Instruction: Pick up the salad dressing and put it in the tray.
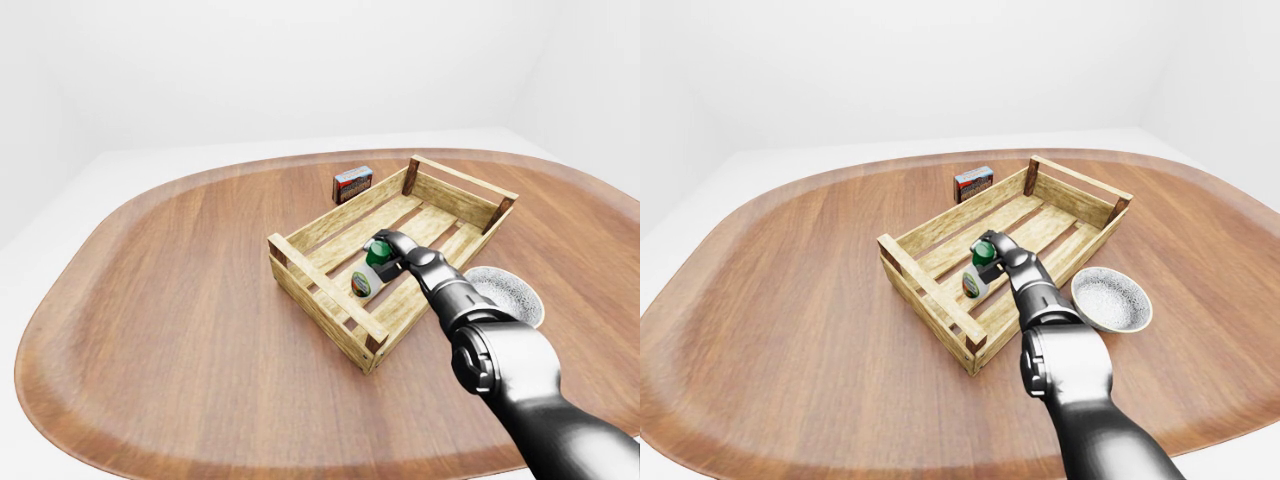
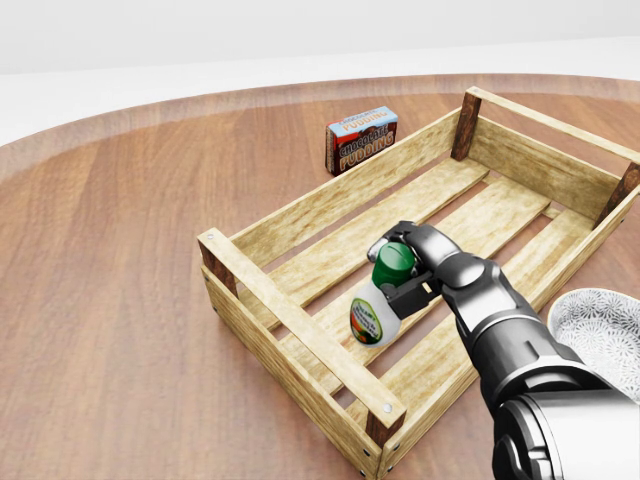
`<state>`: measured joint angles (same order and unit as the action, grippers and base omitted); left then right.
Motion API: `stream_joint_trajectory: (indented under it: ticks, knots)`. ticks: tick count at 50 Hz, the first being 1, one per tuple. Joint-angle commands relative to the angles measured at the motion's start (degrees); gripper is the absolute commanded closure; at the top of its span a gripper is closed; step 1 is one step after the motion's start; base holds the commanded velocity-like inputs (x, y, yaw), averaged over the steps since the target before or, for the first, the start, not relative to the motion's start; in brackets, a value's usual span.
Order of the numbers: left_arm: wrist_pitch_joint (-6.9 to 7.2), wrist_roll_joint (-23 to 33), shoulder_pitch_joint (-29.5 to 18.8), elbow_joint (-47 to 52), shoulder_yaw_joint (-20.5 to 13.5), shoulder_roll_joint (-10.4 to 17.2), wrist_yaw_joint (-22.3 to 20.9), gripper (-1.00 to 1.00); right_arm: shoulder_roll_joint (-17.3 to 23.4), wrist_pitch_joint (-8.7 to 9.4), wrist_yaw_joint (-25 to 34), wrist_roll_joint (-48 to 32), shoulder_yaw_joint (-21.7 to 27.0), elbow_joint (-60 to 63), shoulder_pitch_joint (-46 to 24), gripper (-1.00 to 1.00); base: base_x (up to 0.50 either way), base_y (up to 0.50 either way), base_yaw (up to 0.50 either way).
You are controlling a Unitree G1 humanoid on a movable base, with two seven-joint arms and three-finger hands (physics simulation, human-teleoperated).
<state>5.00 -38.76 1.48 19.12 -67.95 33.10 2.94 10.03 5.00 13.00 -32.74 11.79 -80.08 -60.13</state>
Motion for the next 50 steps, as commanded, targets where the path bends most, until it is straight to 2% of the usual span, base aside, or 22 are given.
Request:
stream_joint_trajectory:
  ticks: [1, 23, 50]
  knots:
    - [0.0, 0.03, -0.09, -0.17, 0.18, 0.02, 0.08, -1.0, 0.13, 0.0, -1.13, 0.82, 1.25, 0.81, -0.34, 1.0, 0.0, 0.0, 0.0]
    - [0.0, 0.06, -0.09, 0.12, 0.54, -0.22, 0.08, -1.0, 2.11, 0.0, -0.9, 0.36, 1.0, 0.92, -3.19, 1.0, 0.0, 0.0, 0.0]
    - [0.0, 0.06, -0.17, 0.34, 0.34, -0.07, 0.19, -1.0, 1.93, 0.0, -1.42, 0.83, 1.23, 0.91, -2.41, 1.0, 0.0, 0.0, 0.0]
